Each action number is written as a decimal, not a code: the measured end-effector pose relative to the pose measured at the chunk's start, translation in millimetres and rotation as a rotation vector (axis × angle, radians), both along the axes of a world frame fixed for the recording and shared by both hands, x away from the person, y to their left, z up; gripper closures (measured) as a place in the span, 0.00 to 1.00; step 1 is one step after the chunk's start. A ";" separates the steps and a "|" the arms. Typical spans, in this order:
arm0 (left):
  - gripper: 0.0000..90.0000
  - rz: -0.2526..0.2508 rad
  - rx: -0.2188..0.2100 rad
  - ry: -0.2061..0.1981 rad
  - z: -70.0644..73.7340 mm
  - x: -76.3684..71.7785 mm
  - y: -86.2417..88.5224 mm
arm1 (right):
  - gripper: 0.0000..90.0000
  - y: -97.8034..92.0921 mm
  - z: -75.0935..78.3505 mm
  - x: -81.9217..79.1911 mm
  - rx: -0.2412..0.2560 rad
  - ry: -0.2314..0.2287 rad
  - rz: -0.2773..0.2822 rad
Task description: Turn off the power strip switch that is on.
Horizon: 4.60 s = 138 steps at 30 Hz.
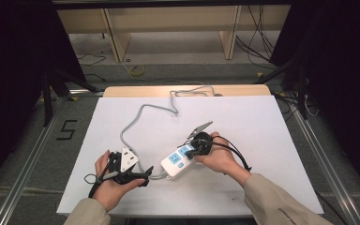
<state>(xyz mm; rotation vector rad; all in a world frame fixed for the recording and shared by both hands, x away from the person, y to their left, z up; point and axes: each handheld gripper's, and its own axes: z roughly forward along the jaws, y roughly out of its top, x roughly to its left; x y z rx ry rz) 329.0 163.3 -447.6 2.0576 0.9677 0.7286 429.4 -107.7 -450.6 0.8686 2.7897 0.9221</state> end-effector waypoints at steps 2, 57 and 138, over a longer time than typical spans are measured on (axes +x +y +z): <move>0.08 0.001 -0.002 0.002 -0.2 -0.1 -0.1 | 1.00 0.3 0.0 -0.3 0.001 0.001 -0.002; 0.08 0.019 -0.002 -0.003 -0.1 -1.1 1.7 | 1.00 -18.2 11.3 -4.5 0.032 -0.042 -0.034; 0.08 0.035 -0.009 0.002 -1.4 -0.7 3.7 | 0.57 -122.1 24.8 -18.1 0.084 -0.121 -0.210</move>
